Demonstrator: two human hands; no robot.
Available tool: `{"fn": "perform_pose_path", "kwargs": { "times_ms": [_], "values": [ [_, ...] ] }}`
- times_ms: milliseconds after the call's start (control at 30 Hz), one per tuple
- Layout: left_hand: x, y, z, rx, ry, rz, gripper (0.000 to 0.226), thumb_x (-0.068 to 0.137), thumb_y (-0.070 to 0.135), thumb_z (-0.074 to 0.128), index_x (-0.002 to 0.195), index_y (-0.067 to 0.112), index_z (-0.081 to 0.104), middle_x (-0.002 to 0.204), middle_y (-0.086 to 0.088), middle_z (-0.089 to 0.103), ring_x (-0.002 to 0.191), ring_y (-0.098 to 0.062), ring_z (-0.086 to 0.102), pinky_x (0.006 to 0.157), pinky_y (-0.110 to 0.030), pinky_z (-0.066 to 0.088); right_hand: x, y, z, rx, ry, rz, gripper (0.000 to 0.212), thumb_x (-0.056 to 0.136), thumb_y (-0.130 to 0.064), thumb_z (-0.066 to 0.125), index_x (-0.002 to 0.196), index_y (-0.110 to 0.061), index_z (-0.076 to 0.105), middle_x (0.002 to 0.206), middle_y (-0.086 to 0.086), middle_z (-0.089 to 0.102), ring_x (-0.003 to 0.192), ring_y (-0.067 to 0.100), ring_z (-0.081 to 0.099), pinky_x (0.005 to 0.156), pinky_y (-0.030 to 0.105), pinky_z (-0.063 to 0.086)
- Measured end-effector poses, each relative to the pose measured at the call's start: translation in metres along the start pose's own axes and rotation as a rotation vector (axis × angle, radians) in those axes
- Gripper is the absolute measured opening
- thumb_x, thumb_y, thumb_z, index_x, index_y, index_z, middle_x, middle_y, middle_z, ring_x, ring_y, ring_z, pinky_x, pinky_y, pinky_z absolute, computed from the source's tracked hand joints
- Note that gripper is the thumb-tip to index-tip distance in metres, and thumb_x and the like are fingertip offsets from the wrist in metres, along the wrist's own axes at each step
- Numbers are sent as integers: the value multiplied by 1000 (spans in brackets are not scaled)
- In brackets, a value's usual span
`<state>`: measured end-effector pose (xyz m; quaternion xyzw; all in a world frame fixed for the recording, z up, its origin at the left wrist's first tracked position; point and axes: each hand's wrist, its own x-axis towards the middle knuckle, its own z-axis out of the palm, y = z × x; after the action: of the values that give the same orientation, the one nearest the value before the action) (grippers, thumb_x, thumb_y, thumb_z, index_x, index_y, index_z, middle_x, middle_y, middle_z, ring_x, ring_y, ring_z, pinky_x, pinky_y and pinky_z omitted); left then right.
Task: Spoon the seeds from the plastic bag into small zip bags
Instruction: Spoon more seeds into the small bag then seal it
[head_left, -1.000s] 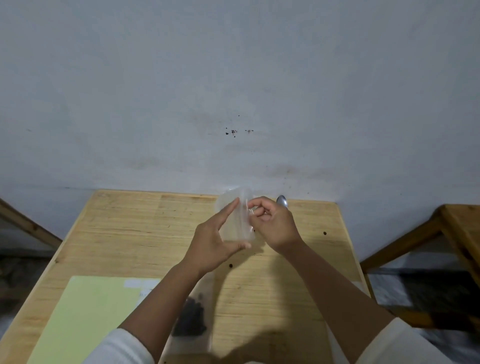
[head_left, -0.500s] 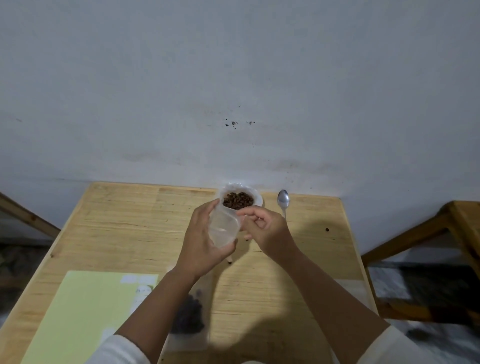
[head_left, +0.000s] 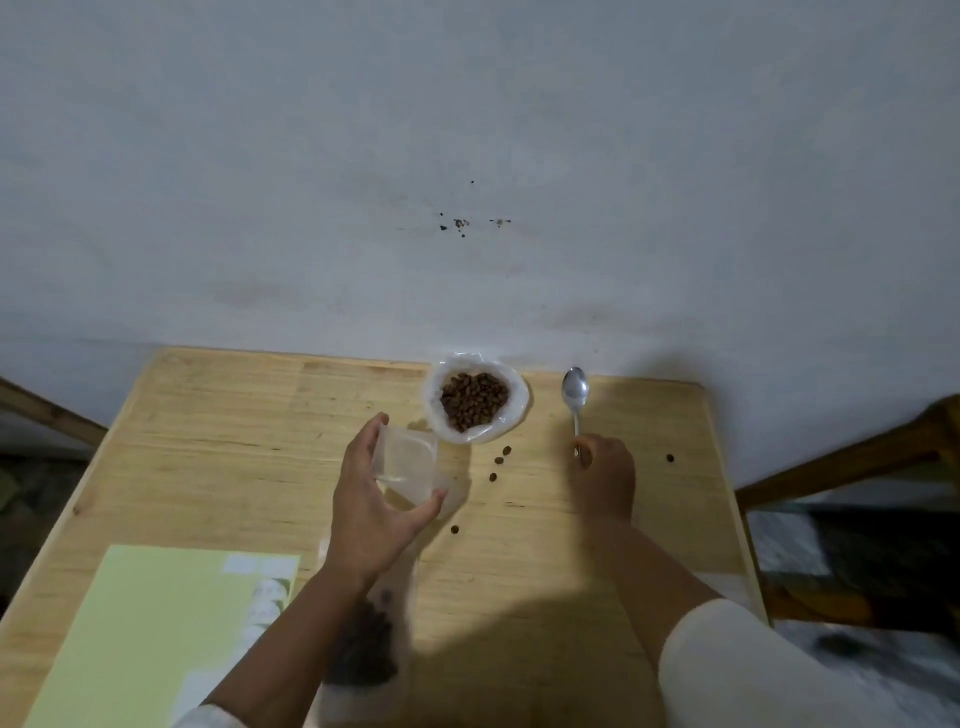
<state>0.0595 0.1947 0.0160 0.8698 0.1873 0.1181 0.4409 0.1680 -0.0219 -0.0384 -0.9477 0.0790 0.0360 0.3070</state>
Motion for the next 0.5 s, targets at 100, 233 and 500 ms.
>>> {"fn": "perform_pose_path", "kwargs": {
  "times_ms": [100,233,500],
  "values": [
    [1,-3,5,14,-23,-7,102,59,27,87,142,19,29,142,5,36,123,3,30,104,-17,27,3,-7,-1,90,18,109,23,80,2,54,100,-5,65,92,15,64,89,32,57,67,26,34],
    [6,-6,12,14,-46,-10,101,60,24,87,142,15,30,141,2,36,117,9,29,93,7,19,6,-14,-3,170,-16,269,24,83,-4,54,105,-4,64,105,14,66,99,29,59,82,30,43],
    [14,-1,17,15,-49,-22,99,63,31,84,143,13,28,142,-2,36,118,1,29,98,-17,27,-20,-35,-35,469,147,225,10,89,-13,48,91,-19,55,83,7,68,76,21,63,65,30,50]
  ]
}}
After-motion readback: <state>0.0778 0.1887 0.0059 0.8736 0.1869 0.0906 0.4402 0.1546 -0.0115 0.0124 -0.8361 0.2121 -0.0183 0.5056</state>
